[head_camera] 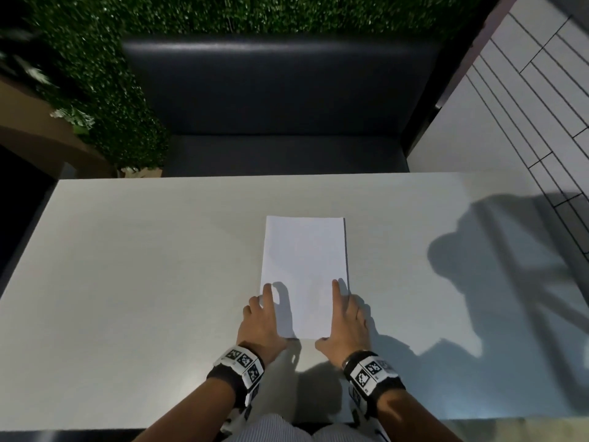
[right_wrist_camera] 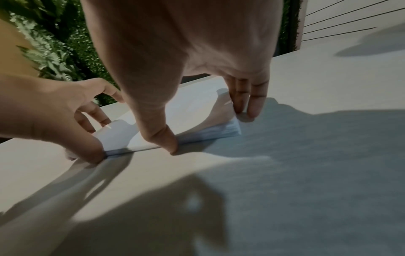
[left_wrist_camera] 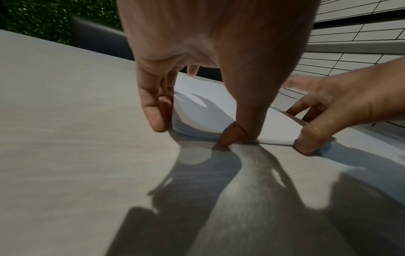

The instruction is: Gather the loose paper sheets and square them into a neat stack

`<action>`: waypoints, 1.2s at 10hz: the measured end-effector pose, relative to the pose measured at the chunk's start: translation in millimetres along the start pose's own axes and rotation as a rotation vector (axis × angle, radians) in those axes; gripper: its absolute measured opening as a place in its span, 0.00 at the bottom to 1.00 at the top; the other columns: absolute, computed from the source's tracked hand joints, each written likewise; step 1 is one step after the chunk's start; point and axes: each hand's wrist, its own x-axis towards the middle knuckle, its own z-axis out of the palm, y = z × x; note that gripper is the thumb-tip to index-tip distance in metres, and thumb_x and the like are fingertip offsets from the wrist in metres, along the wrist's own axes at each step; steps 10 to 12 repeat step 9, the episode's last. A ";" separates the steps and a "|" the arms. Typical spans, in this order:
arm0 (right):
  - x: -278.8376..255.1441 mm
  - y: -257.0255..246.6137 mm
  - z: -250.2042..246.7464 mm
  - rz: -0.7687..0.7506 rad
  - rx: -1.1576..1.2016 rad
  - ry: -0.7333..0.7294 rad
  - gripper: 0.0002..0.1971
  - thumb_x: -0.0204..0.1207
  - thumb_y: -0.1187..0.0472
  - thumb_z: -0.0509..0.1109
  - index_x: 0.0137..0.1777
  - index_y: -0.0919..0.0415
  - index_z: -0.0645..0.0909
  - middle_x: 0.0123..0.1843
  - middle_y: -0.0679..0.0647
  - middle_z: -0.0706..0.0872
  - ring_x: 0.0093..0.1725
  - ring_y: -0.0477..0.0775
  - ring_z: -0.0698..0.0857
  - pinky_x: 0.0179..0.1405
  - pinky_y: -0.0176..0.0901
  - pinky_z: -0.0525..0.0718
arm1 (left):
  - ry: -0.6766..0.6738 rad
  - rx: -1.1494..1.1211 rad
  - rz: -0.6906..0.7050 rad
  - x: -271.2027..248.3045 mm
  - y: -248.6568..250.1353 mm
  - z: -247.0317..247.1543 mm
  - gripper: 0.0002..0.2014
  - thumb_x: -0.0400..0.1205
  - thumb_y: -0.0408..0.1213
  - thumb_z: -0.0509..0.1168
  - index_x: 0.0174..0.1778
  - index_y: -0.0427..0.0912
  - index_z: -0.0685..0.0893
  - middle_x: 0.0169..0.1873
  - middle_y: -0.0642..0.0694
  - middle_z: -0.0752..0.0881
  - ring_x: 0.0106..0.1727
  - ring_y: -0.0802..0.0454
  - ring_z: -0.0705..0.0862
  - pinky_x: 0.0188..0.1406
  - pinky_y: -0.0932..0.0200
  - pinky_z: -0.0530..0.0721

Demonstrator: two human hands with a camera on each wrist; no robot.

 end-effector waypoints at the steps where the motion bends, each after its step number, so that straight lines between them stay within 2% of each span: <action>1: 21.1 11.4 -16.6 0.036 0.018 0.024 0.67 0.61 0.52 0.84 0.83 0.44 0.30 0.85 0.62 0.54 0.83 0.65 0.60 0.79 0.62 0.67 | 0.034 0.030 0.074 17.8 22.9 1.0 0.56 0.66 0.50 0.76 0.79 0.50 0.41 0.71 0.38 0.71 0.67 0.37 0.76 0.61 0.49 0.83; 3: 78.6 49.1 -66.2 0.108 0.015 0.051 0.66 0.62 0.54 0.83 0.84 0.45 0.31 0.87 0.62 0.52 0.85 0.67 0.55 0.80 0.65 0.62 | -0.014 -0.027 0.040 72.3 94.2 4.4 0.58 0.66 0.54 0.79 0.83 0.47 0.47 0.72 0.39 0.69 0.71 0.39 0.74 0.65 0.49 0.83; 4: 106.1 65.4 -86.8 0.145 0.024 0.051 0.66 0.61 0.55 0.82 0.84 0.44 0.30 0.87 0.62 0.52 0.85 0.67 0.55 0.81 0.65 0.61 | -0.033 -0.071 0.041 94.2 124.9 6.0 0.58 0.68 0.51 0.79 0.84 0.47 0.46 0.73 0.38 0.67 0.72 0.38 0.72 0.67 0.47 0.81; 6: 129.7 70.1 -106.9 0.183 0.009 0.030 0.67 0.61 0.56 0.82 0.84 0.43 0.30 0.87 0.62 0.53 0.84 0.67 0.56 0.80 0.64 0.61 | -0.052 -0.078 0.036 113.0 153.1 2.4 0.56 0.73 0.48 0.78 0.85 0.45 0.44 0.75 0.37 0.64 0.74 0.37 0.70 0.71 0.47 0.77; 7: 128.1 68.4 -106.5 0.187 0.002 0.022 0.68 0.61 0.56 0.82 0.84 0.44 0.30 0.87 0.62 0.52 0.84 0.67 0.56 0.80 0.66 0.62 | -0.068 -0.055 0.020 112.4 151.6 2.0 0.58 0.72 0.49 0.79 0.86 0.44 0.43 0.76 0.37 0.64 0.75 0.36 0.69 0.71 0.46 0.77; 8: 117.8 59.6 -110.1 0.196 -0.003 0.038 0.67 0.60 0.57 0.82 0.84 0.44 0.30 0.88 0.60 0.46 0.85 0.66 0.51 0.80 0.69 0.59 | -0.061 -0.024 0.013 106.6 147.1 -6.1 0.60 0.70 0.51 0.79 0.86 0.44 0.42 0.75 0.40 0.65 0.75 0.38 0.69 0.67 0.46 0.81; 9: 103.7 44.7 -113.9 0.121 0.056 0.105 0.60 0.66 0.55 0.76 0.85 0.44 0.33 0.89 0.53 0.41 0.87 0.61 0.47 0.82 0.69 0.55 | -0.025 0.002 -0.004 96.9 124.6 -4.1 0.56 0.71 0.50 0.77 0.85 0.46 0.44 0.74 0.43 0.69 0.73 0.41 0.72 0.63 0.46 0.84; 12: 103.7 44.7 -113.9 0.121 0.056 0.105 0.60 0.66 0.55 0.76 0.85 0.44 0.33 0.89 0.53 0.41 0.87 0.61 0.47 0.82 0.69 0.55 | -0.025 0.002 -0.004 96.9 124.6 -4.1 0.56 0.71 0.50 0.77 0.85 0.46 0.44 0.74 0.43 0.69 0.73 0.41 0.72 0.63 0.46 0.84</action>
